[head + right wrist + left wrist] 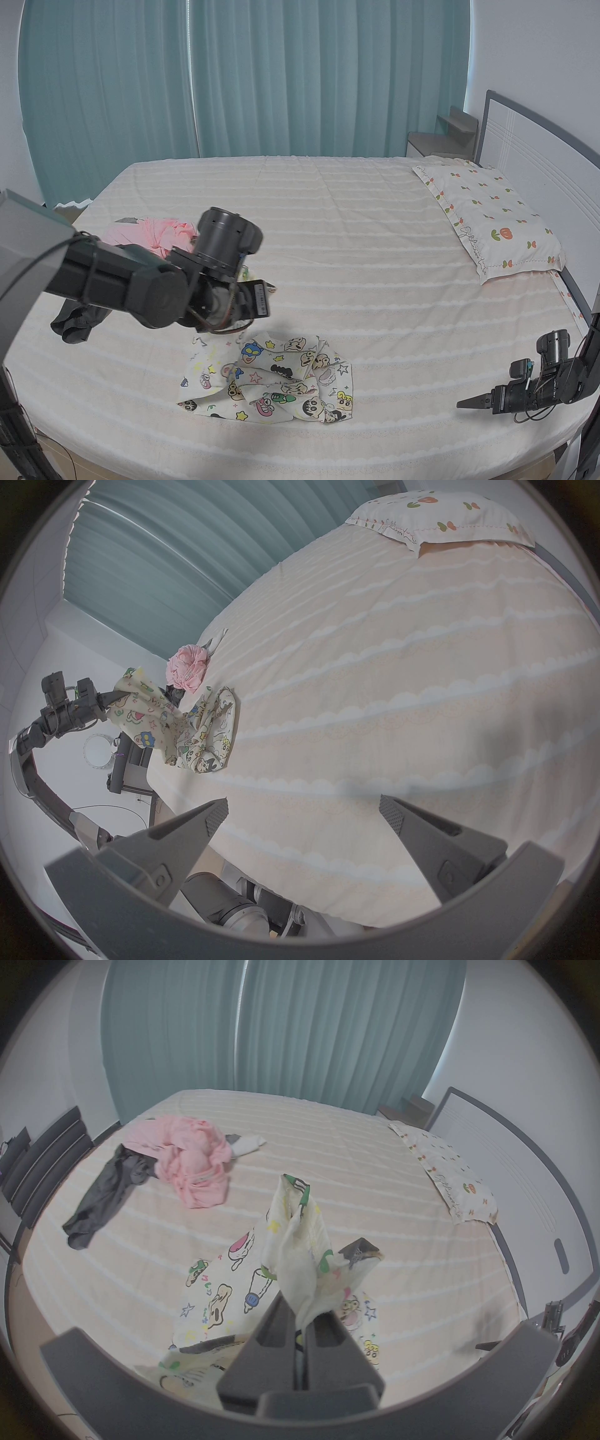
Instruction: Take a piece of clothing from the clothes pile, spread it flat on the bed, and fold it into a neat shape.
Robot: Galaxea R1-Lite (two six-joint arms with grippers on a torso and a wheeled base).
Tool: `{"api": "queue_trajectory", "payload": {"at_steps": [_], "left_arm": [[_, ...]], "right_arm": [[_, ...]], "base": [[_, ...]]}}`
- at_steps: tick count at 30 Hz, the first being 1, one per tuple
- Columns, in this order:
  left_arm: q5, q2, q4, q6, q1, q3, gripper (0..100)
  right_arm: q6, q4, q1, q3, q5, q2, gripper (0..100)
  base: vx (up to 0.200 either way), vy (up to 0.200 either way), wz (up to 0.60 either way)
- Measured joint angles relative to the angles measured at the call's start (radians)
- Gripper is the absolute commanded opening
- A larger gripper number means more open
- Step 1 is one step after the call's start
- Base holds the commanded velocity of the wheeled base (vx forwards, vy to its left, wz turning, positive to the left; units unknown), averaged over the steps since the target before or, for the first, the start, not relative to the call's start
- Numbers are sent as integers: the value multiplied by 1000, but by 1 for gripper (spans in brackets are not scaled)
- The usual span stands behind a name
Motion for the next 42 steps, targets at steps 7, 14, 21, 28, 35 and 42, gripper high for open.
{"api": "queue_trajectory", "payload": {"at_steps": [7, 14, 21, 28, 35, 42], "left_arm": [[4, 93, 6, -48, -51, -59, 0], [-57, 112, 3, -78, -69, -72, 0], [-66, 112, -5, -83, -89, -80, 100], [-44, 113, -20, -86, -91, -80, 100], [-25, 68, -13, -155, -86, -57, 100], [-60, -72, -21, -253, -81, 130, 100]], "right_arm": [[-1, -13, 1, -5, -1, 12, 100], [-1, -64, 4, 2, -3, 29, 100], [-1, -73, 5, 9, -5, 42, 100], [-1, -73, 5, 11, -4, 46, 100], [-1, -72, 5, 17, -2, 48, 100], [-1, -72, 13, 23, 0, 50, 100]], "base": [[0, 0, 0], [0, 0, 0], [0, 0, 0], [0, 0, 0], [0, 0, 0], [-29, 0, 0]]}}
